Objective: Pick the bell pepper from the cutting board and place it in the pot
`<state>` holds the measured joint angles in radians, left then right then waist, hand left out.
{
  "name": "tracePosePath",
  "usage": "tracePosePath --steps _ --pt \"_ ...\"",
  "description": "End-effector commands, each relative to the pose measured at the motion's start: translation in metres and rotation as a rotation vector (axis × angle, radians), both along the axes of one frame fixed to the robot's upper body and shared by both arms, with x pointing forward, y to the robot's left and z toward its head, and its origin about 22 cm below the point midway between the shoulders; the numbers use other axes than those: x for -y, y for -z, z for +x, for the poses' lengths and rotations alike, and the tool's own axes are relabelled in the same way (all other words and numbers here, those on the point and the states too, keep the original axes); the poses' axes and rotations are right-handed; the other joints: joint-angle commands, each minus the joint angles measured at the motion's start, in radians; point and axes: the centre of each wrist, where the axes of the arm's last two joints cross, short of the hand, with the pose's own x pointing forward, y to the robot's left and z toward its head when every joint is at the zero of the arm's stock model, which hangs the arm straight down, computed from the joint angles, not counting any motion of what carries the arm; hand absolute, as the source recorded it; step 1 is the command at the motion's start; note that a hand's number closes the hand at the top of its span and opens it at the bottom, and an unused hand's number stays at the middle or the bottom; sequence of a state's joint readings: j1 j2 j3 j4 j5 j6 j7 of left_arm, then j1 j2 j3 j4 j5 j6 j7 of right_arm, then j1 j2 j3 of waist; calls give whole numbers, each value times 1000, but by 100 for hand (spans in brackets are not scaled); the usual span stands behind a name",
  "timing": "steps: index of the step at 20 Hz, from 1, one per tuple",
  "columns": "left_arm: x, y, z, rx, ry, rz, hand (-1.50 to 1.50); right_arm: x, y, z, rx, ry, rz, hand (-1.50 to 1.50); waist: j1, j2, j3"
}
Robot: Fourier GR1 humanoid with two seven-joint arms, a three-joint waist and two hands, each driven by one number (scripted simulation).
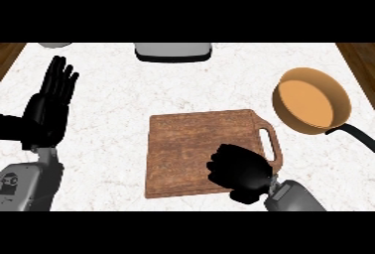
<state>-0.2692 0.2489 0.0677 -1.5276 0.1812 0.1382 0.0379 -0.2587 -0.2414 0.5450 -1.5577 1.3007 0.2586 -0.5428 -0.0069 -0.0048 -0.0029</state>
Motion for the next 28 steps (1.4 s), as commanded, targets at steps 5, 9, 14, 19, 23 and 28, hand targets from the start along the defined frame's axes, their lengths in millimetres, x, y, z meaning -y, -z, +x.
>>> tracePosePath --steps 5,9,14,19,23,28 --pt "4 -2 0 19 18 -3 0 -5 -29 44 60 776 213 150 5 16 3" --pt "0 -3 1 18 15 -2 0 14 -59 65 204 1131 314 150 20 13 1" --pt "11 -1 3 6 65 3 0 7 -111 85 433 1490 442 150 63 14 -3" --pt "24 -4 8 25 94 9 0 -21 -164 103 712 1772 527 150 91 20 -5" --pt "26 -9 13 24 97 12 0 -52 -191 118 847 1942 556 150 87 20 -1" --pt "18 -7 11 14 51 -8 0 -57 -204 138 812 2049 473 150 46 11 2"
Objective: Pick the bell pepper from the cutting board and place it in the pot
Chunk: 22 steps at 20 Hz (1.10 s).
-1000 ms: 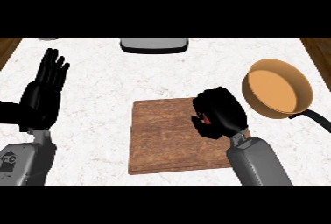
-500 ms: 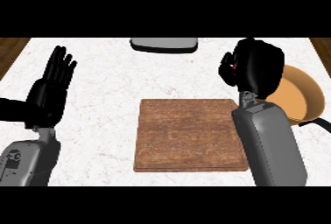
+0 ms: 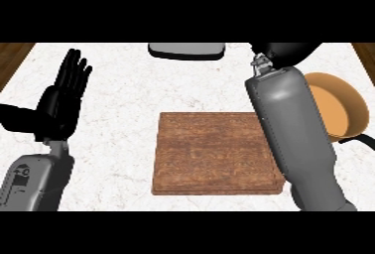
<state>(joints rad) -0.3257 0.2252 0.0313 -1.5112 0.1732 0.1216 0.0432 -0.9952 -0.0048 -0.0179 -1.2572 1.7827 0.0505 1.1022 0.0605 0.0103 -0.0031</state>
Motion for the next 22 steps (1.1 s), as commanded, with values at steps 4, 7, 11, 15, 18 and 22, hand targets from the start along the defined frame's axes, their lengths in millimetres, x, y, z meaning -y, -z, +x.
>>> tracePosePath --steps 4,7,11,15,18,22 --pt "-20 11 -10 -17 -70 9 0 6 -20 13 -62 189 110 150 -49 -11 3" --pt "-27 6 -5 -13 -74 -3 0 31 -8 14 -50 204 113 150 -61 -11 3" --pt "-23 16 -11 -6 -85 -6 0 76 12 -4 -12 198 133 150 -73 -14 3" --pt "-25 1 -11 -5 -81 -5 0 112 36 -8 -35 173 137 150 -62 -12 3" --pt "-25 3 -18 -21 -76 -13 0 138 43 -26 -18 173 138 150 -62 -13 3" --pt "-13 1 -13 -28 -61 -6 0 182 73 -21 -54 181 150 150 -60 -10 4"
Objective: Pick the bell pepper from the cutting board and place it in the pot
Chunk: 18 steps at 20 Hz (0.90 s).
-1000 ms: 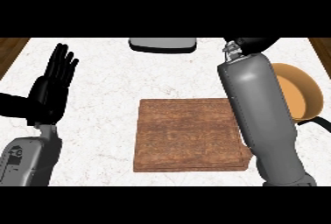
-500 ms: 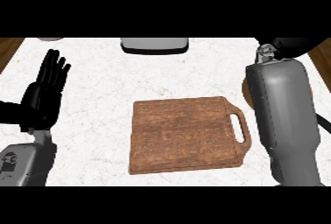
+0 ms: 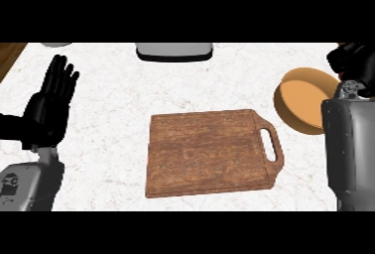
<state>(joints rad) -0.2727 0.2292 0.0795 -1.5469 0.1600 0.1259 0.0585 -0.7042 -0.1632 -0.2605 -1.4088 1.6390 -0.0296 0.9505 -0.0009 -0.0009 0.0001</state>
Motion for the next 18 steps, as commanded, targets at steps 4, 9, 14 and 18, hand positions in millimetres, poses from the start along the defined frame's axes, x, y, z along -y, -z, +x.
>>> tracePosePath --steps 4,9,14,18 --pt "6 2 3 -6 4 -17 0 26 24 3 -40 29 55 150 3 1 0" --pt "7 13 -1 20 13 6 0 50 50 -1 -34 43 343 150 4 3 1" --pt "9 0 10 10 11 -5 0 59 81 5 -67 -102 414 -150 5 4 1" --pt "4 -2 3 13 -6 -11 0 50 60 16 43 -205 341 -150 9 3 0"
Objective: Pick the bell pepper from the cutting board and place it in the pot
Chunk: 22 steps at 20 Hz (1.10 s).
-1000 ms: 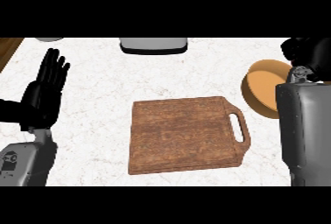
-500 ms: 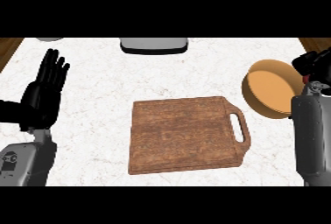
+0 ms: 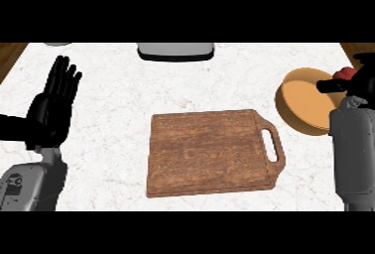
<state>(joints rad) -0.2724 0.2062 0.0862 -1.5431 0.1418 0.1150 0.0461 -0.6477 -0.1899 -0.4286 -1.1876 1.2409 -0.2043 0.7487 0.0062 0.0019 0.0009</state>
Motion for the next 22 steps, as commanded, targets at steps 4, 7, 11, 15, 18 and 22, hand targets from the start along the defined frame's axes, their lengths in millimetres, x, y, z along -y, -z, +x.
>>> tracePosePath --steps 4,7,11,15,18,22 --pt "-11 6 6 -1 2 -2 0 -15 -16 -5 313 -71 16 -150 -12 -1 -1" --pt "-1 -10 -6 1 -6 -12 0 -11 -26 -6 389 7 75 -150 -2 -5 0" --pt "0 -4 13 -3 3 -6 0 -6 -19 -16 552 88 155 -150 -13 -1 -1" --pt "-5 -3 -5 -12 0 24 0 16 -30 -42 660 104 175 -150 -9 -4 0" --pt "7 1 1 -3 -13 8 0 36 -13 -79 713 106 131 -150 -19 -4 0" --pt "-3 -2 -8 -12 -14 -7 0 50 -19 -125 756 108 125 -150 -21 -7 -1"
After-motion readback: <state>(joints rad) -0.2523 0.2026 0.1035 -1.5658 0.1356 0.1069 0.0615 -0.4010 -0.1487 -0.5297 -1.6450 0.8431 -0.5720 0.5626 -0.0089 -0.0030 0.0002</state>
